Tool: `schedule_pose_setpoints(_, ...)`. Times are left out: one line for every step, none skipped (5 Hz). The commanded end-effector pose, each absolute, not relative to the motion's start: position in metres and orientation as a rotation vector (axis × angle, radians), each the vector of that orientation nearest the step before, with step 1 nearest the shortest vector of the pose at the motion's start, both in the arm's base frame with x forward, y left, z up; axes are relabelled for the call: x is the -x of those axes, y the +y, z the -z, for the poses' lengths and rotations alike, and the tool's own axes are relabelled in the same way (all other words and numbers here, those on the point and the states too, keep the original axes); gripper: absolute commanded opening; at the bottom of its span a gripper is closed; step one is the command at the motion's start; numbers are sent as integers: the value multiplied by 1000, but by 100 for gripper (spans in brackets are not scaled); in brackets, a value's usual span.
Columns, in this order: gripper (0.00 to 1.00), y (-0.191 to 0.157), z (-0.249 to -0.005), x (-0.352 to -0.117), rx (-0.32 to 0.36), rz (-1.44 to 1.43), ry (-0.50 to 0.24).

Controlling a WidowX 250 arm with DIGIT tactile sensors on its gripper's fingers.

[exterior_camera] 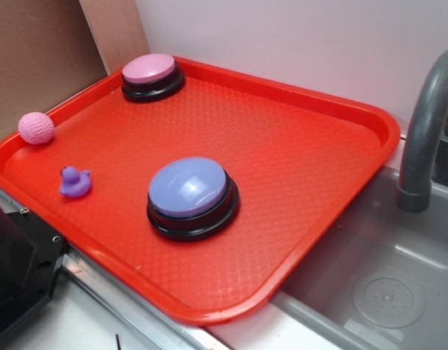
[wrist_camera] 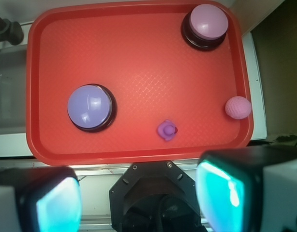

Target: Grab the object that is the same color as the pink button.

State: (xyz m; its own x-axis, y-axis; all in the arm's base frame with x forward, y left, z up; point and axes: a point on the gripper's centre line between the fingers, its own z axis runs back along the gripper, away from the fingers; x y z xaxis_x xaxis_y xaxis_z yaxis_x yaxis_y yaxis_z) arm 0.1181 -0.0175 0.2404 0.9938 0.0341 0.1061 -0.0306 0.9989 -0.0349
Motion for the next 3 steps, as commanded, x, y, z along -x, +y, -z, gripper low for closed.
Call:
schedule_pose_setpoints(100, -17, -240, -118, 33, -32, -107)
schedule_pose_setpoints(100, 19, -223, -154, 43, -190, -71)
schedule_pose_setpoints(100, 57, -200, -177, 39, -366, -70)
